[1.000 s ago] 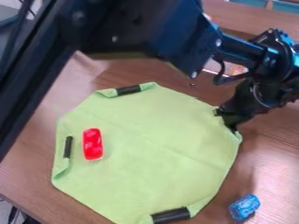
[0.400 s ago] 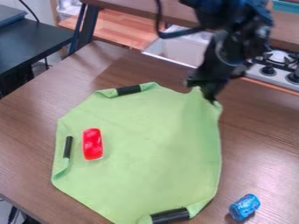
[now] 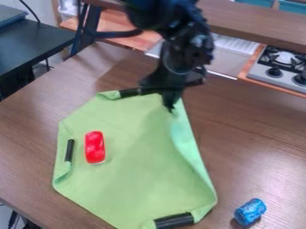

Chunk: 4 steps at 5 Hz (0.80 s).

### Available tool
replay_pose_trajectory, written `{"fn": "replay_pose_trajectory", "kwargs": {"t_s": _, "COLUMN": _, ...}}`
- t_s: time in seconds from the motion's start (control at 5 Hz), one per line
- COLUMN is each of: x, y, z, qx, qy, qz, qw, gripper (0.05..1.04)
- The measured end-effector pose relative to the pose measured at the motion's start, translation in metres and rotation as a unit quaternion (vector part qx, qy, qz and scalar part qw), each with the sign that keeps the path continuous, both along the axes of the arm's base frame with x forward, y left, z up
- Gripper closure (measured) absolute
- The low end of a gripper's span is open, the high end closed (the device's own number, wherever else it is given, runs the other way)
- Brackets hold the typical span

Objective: Fold the cloth from right top to bottom left

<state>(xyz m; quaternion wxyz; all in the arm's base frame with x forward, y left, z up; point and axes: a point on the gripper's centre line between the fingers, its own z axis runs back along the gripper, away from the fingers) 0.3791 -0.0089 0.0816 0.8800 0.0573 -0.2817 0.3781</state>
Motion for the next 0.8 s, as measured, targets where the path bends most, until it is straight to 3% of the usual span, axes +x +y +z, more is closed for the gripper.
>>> {"fn": "replay_pose_trajectory", "kwargs": {"t_s": 0.4, "x": -0.045, "y": 0.049, "z": 0.009, "qx": -0.004, "qy": -0.016, "qz": 0.005, "qw": 0.9998, "gripper": 1.034}}
{"fn": "replay_pose_trajectory", "kwargs": {"t_s": 0.8, "x": -0.074, "y": 0.091, "z": 0.012, "qx": 0.009, "qy": -0.034, "qz": 0.023, "qw": 0.9991, "gripper": 1.034}}
